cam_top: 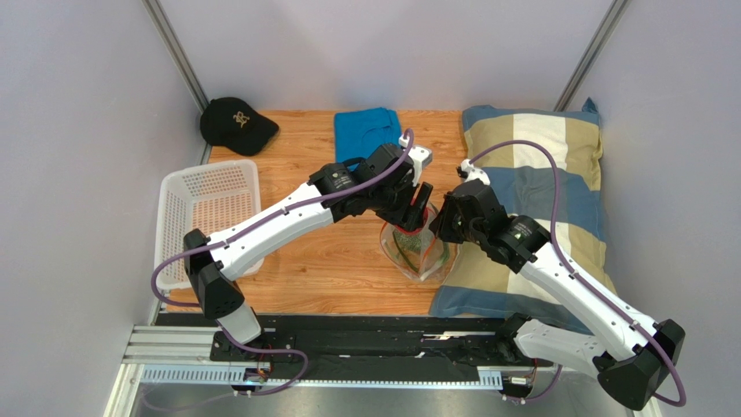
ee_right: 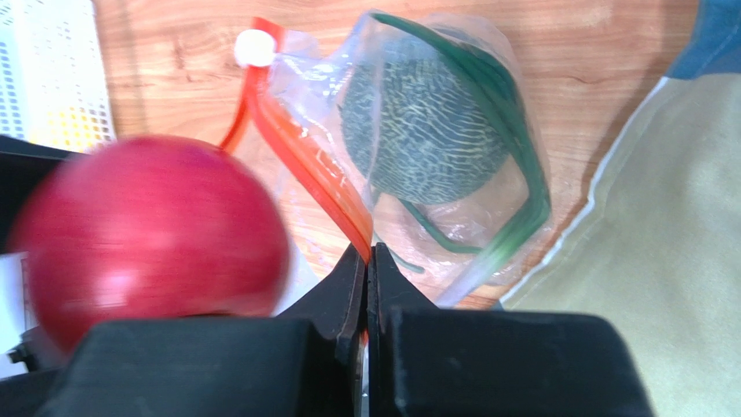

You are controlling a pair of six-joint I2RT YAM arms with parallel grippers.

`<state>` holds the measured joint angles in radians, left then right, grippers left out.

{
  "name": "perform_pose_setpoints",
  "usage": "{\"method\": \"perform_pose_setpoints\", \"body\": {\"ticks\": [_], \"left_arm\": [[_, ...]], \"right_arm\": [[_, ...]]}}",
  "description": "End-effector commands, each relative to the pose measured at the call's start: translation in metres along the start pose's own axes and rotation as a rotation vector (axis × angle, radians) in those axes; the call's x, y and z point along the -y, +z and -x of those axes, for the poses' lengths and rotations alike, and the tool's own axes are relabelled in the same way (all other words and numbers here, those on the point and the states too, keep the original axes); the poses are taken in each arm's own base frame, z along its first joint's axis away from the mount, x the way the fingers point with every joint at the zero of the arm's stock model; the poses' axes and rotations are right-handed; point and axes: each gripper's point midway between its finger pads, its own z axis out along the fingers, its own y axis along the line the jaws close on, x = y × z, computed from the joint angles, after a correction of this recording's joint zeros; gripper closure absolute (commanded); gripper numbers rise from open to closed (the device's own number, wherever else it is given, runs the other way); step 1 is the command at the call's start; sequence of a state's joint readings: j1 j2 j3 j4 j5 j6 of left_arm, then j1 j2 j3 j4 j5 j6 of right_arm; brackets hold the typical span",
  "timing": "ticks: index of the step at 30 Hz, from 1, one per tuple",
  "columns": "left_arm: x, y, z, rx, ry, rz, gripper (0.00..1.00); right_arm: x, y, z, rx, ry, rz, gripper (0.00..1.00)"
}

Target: Open the zip-top bag and remove the fake food

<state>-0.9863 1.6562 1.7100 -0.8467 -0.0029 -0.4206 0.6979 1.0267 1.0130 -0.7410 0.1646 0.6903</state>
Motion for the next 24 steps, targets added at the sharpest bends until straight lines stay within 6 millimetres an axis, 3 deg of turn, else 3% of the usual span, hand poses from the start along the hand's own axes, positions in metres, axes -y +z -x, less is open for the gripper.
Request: {"method": "perform_pose_setpoints", "body": {"ticks": [1,3,6,10,11,12,13,14,15,16,17,18,21,24], "left_arm": [[-0.007,-0.025,0.009,0.03,-0.031,0.031,1.0],[-0.008,-0.047,0.015,0.097,-0.029,0.023,1.0],[-0.024,-0.078,0.022,0.199,-0.054,0.069,1.0],[-0.095,-0.113,0.011,0.263,-0.19,0.295,1.0],[-0.111,-0.112,-0.002,0.244,-0.236,0.336,1.0],[-0.14,-0.128,-0.005,0.277,-0.316,0.394,1.0],[-0.153,-0.132,-0.013,0.269,-0.367,0.404,1.0],[-0.17,-0.128,-0.031,0.241,-0.422,0.437,1.0],[-0.196,-0.143,-0.039,0.276,-0.509,0.488,1.0],[-0.21,-0.147,-0.047,0.284,-0.555,0.517,1.0],[-0.224,-0.143,-0.068,0.256,-0.621,0.551,1.0],[-0.246,-0.154,-0.077,0.292,-0.704,0.596,1.0],[-0.287,-0.154,-0.124,0.246,-0.874,0.721,1.0],[-0.313,-0.143,-0.16,0.153,-0.983,0.806,1.0]], "right_arm": [[0.007,-0.004,0.005,0.04,-0.021,-0.024,1.0],[0.012,-0.004,0.007,0.054,-0.017,-0.049,1.0],[0.014,0.001,0.006,0.046,-0.019,-0.064,1.0],[0.007,0.005,0.005,0.032,-0.023,-0.043,1.0],[0.005,0.005,0.005,0.027,-0.024,-0.036,1.0],[0.005,0.006,0.005,0.025,-0.025,-0.035,1.0],[0.003,0.006,0.006,0.023,-0.026,-0.031,1.0],[0.001,0.006,0.005,0.018,-0.028,-0.02,1.0],[0.001,0.008,0.005,0.013,-0.038,-0.019,1.0],[-0.001,0.008,0.005,0.014,-0.042,-0.013,1.0],[-0.002,0.009,0.006,0.011,-0.044,-0.011,1.0],[-0.003,0.012,0.006,0.009,-0.063,-0.008,1.0],[-0.01,0.012,0.012,0.003,-0.084,0.006,1.0],[-0.023,0.012,0.016,-0.017,-0.097,0.041,1.0]]}}
